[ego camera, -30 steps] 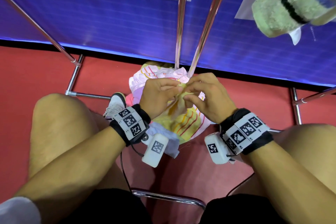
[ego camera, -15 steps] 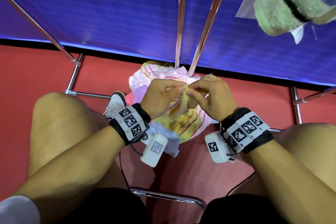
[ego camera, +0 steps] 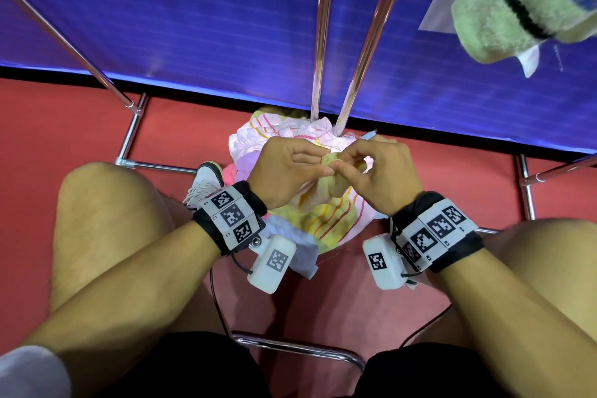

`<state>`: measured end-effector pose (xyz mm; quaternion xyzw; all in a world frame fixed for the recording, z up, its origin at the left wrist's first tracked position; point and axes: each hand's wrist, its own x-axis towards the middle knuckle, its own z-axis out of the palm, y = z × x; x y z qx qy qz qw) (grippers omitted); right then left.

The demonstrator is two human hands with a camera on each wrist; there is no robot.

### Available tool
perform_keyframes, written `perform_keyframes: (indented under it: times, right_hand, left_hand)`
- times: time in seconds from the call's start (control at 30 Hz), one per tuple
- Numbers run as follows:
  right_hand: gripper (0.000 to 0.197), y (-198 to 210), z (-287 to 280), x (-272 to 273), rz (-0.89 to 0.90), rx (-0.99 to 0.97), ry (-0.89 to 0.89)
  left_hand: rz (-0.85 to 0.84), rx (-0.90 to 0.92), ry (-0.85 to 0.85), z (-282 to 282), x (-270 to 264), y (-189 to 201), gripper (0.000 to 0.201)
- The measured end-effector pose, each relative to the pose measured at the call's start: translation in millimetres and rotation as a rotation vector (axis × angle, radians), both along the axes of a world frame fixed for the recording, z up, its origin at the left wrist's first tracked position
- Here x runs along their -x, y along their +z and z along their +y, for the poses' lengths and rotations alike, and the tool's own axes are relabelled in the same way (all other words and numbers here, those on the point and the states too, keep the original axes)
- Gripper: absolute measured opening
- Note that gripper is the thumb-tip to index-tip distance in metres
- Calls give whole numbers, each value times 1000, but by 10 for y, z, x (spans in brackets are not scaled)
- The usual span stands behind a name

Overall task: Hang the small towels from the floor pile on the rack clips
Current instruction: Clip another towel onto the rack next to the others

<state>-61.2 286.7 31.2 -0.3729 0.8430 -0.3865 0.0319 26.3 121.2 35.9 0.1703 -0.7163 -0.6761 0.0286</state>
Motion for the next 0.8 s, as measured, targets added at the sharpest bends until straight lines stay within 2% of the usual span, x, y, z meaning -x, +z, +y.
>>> perform_keyframes:
  times: [0.1,0.23,0.33,0.53,0.7,0.8]
  right_hand:
    - [13,-8,21,27,-18,-7,-6]
    - [22,13,72,74,24,-65,21]
    - [30,47,92,86,82,-139,68]
    - [40,30,93,54,29,-148,154]
    - [56,-15,68,6,-29,-282,165]
    - [63,-35,73,6,-50,-295,167]
  left_hand:
    - [10,-4,42,-70,33,32,23]
    - [41,-38,109,-149,48,36,22]
    - [40,-27,84,-136,30,47,24]
    - [18,-21,41,-73,23,56,28]
    - [30,7,62,-83,21,51,27]
    - [30,20,68,-100,21,46,26]
